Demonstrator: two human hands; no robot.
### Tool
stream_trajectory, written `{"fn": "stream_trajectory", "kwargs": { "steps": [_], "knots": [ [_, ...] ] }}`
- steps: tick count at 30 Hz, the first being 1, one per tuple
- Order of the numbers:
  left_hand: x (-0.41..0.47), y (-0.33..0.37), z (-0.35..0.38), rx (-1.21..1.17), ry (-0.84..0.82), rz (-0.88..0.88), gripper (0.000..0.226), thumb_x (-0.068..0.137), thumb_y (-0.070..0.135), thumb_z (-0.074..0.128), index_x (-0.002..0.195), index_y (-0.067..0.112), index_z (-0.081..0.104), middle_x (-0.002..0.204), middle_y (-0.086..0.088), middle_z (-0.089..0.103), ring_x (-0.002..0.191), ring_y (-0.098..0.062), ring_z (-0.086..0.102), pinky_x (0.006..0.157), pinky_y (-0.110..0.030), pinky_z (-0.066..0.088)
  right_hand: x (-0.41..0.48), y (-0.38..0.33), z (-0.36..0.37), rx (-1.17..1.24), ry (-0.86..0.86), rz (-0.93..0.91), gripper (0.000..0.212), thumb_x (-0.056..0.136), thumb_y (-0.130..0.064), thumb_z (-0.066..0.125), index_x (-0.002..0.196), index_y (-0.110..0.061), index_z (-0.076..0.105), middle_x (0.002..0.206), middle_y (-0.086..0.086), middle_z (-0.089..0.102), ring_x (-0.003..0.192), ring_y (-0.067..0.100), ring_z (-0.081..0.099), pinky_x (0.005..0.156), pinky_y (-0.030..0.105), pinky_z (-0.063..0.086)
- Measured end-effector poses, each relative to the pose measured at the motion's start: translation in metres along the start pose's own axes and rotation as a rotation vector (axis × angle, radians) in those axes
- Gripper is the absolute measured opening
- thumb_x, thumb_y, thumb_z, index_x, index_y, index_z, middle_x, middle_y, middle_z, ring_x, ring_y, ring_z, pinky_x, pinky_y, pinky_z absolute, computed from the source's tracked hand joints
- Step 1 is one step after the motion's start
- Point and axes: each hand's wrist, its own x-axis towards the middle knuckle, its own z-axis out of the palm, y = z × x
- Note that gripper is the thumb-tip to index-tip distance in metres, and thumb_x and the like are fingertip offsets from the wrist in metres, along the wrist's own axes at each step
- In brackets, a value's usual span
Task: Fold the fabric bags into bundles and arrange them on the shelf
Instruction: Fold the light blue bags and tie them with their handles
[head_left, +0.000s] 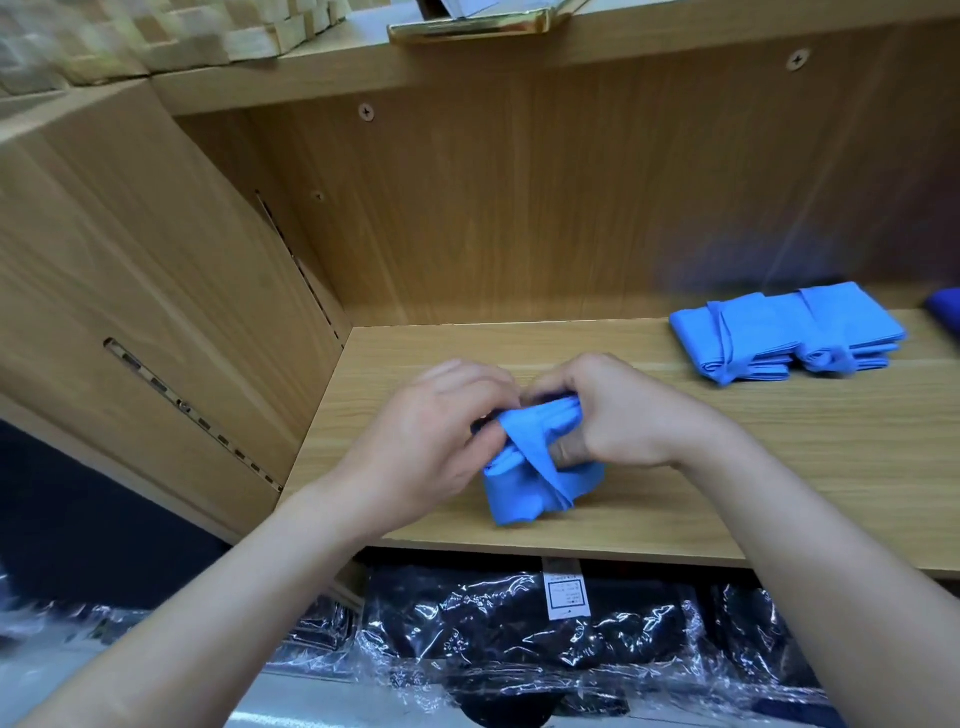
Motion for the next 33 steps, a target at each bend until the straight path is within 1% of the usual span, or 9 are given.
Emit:
{"fn": "stream_trajectory", "kwargs": {
  "steps": [3,7,9,12,17,24,27,30,33],
  "knots": [
    [0.001,0.006,-0.008,-0.357,-0.020,-0.240,0.010,0.084,0.011,0.059,0.090,0.012,0.067,0.088,0.003,0.071,0.083,-0.015,0.067,0.079,-0.029,0.054,-0.002,0.005,0.000,0.304,0.053,0.008,0.042,0.061,0.001,0.079,0.091,-0.020,0.058,0.070,0.001,0.065,0.061,0.013,0.051,0.057,0.028,0.042],
    [0.004,0.002,-0.019,-0.662,-0.075,-0.606,0.015,0.083,-0.002,0.066,0.079,0.013,0.067,0.077,-0.002,0.070,0.070,-0.015,0.063,0.071,-0.030,0.054,-0.002,0.016,0.009,0.700,0.123,-0.029,0.038,0.059,-0.002,0.078,0.091,-0.013,0.062,0.075,0.000,0.069,0.067,0.012,0.060,0.062,0.025,0.051],
    [0.004,-0.001,-0.021,-0.790,-0.153,-0.697,0.016,0.081,-0.006,0.068,0.082,0.010,0.069,0.076,-0.009,0.070,0.071,-0.020,0.063,0.070,-0.033,0.053,-0.004,0.017,0.012,0.704,0.074,-0.074,0.032,0.065,-0.003,0.075,0.094,-0.008,0.063,0.081,0.003,0.069,0.073,0.012,0.061,0.067,0.023,0.052],
    [0.007,-0.004,-0.020,-0.934,-0.213,-0.725,0.017,0.074,-0.004,0.071,0.083,0.011,0.069,0.073,-0.012,0.069,0.065,-0.018,0.063,0.059,-0.026,0.054,-0.005,0.010,0.015,0.631,0.008,-0.147,0.026,0.071,-0.001,0.071,0.096,-0.003,0.063,0.087,0.006,0.065,0.079,0.012,0.058,0.070,0.023,0.049],
    [0.004,-0.011,-0.010,-1.240,-0.064,-0.758,0.026,0.070,-0.002,0.071,0.089,0.016,0.071,0.077,-0.011,0.071,0.062,-0.016,0.066,0.051,-0.023,0.052,-0.008,0.009,0.010,0.752,0.039,-0.162,0.028,0.075,-0.004,0.067,0.102,0.001,0.063,0.091,0.009,0.065,0.081,0.014,0.061,0.070,0.022,0.050],
    [-0.011,0.000,0.025,-1.522,0.163,-0.906,0.038,0.072,-0.004,0.069,0.109,0.004,0.061,0.074,-0.006,0.071,0.063,-0.014,0.067,0.058,-0.027,0.056,-0.009,0.005,0.013,1.167,0.308,-0.027,0.033,0.075,0.007,0.061,0.106,-0.003,0.064,0.081,0.007,0.072,0.067,0.016,0.068,0.057,0.023,0.052],
    [-0.014,0.005,0.027,-1.691,0.233,-0.958,0.031,0.082,0.032,0.062,0.103,0.009,0.067,0.095,-0.010,0.073,0.078,-0.020,0.071,0.060,-0.031,0.057,-0.006,0.005,0.020,1.099,0.466,0.039,0.021,0.089,0.005,0.057,0.103,-0.008,0.065,0.090,0.007,0.073,0.076,0.017,0.068,0.065,0.028,0.055],
    [-0.015,0.012,0.027,-1.589,0.075,-0.904,0.085,0.058,0.058,0.084,0.125,0.011,0.060,0.122,-0.009,0.067,0.103,-0.022,0.067,0.082,-0.036,0.057,-0.004,0.008,0.026,0.931,0.609,0.076,0.018,0.090,0.002,0.059,0.100,-0.012,0.065,0.089,0.008,0.072,0.074,0.018,0.065,0.064,0.028,0.051],
    [-0.015,0.019,0.040,-1.325,0.057,-0.920,0.080,0.063,0.024,0.084,0.134,0.008,0.050,0.113,-0.006,0.072,0.096,-0.019,0.069,0.080,-0.034,0.057,-0.002,0.006,0.031,0.876,0.711,0.069,0.017,0.089,0.000,0.062,0.098,-0.015,0.064,0.085,0.004,0.073,0.071,0.014,0.065,0.061,0.025,0.053]
  ]
}}
